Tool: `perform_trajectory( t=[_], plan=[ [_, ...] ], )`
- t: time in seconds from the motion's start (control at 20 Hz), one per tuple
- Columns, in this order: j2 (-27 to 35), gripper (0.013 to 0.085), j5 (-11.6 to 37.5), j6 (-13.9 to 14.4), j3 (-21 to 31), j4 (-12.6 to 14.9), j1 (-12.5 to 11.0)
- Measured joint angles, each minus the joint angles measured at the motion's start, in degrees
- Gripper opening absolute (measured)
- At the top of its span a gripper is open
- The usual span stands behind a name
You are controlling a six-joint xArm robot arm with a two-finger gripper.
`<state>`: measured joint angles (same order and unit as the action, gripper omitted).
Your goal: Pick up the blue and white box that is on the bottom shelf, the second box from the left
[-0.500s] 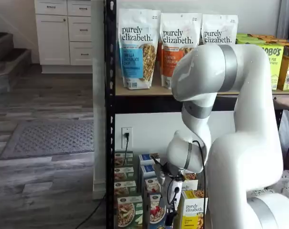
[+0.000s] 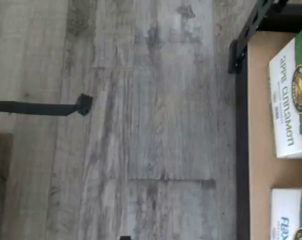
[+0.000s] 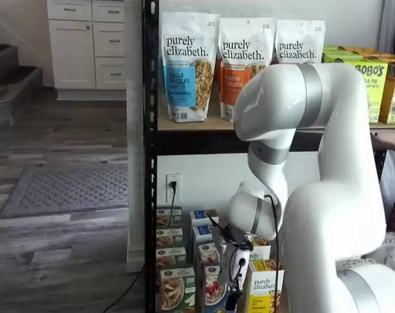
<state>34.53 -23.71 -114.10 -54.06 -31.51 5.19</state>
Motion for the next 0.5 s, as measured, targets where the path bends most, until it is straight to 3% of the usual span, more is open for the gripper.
perform_trajectory(
  t=[0.2,0.5],
  plan=[
    [0.3,0.085,1.5,-4.4,0.2,-5.0,0.4],
    [0.7,0.085,2.0,-8.4,-0.3,-9.3,0.4]
  ],
)
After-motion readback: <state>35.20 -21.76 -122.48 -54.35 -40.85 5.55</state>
